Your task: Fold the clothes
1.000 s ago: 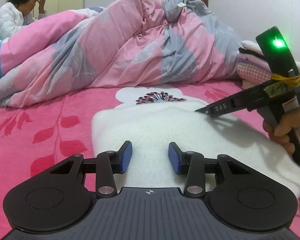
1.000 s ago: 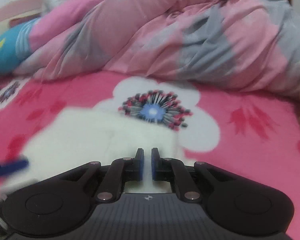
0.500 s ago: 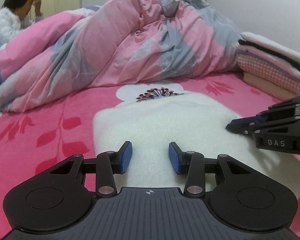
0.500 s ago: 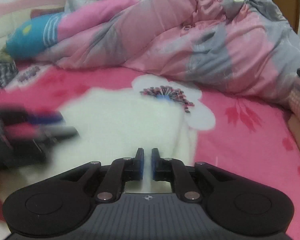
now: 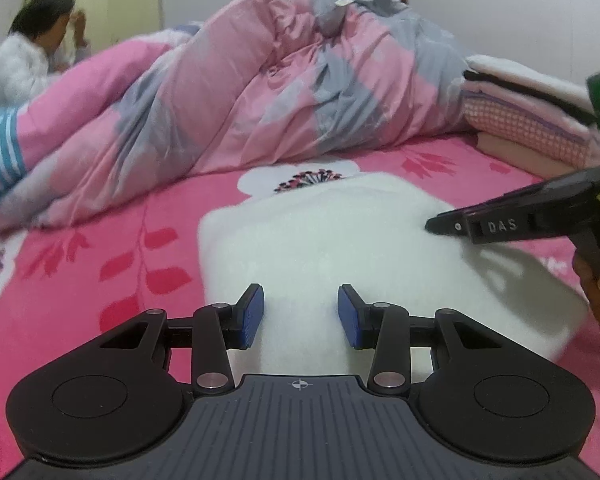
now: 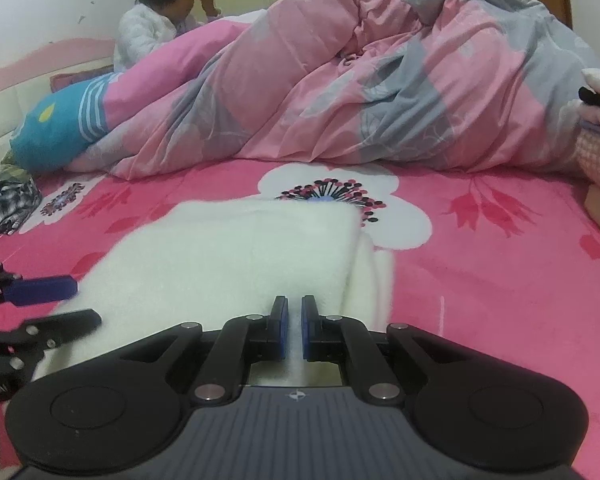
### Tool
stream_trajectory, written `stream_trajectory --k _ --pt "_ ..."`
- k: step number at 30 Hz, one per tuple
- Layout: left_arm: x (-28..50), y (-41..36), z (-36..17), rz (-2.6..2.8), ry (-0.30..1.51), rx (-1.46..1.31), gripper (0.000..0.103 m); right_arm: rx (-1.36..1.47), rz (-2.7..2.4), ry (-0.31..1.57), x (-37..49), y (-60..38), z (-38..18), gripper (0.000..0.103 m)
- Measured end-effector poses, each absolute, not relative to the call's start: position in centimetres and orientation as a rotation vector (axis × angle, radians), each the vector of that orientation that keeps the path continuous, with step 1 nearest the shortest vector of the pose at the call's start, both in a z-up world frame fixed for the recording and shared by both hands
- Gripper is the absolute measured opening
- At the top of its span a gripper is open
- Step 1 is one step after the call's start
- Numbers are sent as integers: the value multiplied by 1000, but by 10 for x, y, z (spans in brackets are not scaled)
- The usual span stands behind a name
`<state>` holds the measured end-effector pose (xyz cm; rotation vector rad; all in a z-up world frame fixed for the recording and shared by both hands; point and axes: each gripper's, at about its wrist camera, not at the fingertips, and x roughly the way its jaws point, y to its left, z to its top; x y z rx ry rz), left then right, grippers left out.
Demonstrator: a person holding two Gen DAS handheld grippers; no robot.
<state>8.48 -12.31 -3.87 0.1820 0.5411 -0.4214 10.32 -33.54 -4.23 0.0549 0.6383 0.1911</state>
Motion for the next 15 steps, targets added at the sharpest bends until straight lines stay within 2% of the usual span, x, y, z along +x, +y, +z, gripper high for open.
stream_trajectory --k 7,15 --pt "87 -117 -41 -434 544 153 41 5 240 563 54 -318 -1 8" --pt "85 -121 -42 -433 541 173 41 48 211 629 44 -326 -41 8"
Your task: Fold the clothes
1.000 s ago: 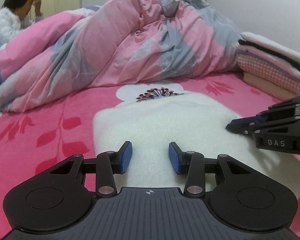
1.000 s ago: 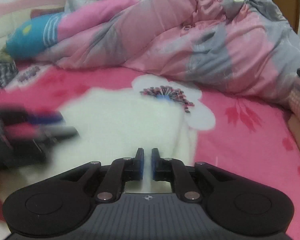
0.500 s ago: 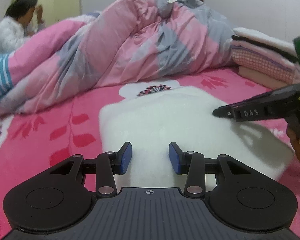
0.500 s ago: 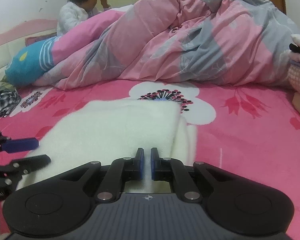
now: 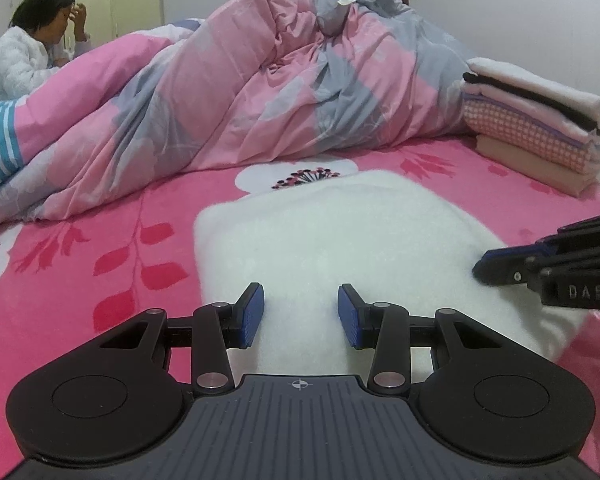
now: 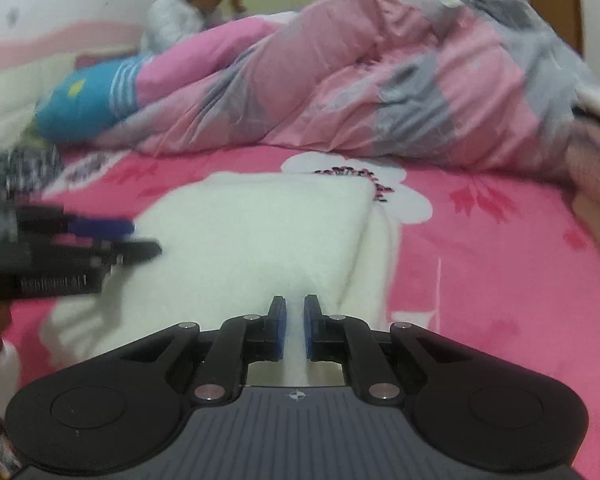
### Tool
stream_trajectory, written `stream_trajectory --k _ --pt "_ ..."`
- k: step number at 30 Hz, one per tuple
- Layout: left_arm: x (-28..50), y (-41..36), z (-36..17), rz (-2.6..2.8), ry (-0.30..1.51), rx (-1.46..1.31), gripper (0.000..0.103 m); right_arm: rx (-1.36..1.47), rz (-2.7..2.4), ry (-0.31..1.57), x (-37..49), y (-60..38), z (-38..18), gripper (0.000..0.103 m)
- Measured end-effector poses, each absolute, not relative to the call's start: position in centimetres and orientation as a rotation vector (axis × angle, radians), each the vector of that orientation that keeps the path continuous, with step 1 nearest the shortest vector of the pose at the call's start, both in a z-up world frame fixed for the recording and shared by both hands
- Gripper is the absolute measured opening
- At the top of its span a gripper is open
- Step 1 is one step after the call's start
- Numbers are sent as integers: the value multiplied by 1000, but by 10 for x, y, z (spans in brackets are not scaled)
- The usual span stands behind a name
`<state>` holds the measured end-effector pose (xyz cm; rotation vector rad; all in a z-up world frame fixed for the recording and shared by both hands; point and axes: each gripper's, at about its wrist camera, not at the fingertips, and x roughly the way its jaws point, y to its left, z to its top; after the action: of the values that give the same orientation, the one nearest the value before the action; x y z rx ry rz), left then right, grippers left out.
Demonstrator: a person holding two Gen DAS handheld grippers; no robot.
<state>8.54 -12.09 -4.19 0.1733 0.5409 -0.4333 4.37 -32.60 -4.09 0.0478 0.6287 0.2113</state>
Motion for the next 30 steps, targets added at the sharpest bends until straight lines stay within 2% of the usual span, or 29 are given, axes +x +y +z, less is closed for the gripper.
stream_trajectory --k 30 --pt "85 -117 -28 -473 517 134 41 60 230 614 44 -332 -46 8"
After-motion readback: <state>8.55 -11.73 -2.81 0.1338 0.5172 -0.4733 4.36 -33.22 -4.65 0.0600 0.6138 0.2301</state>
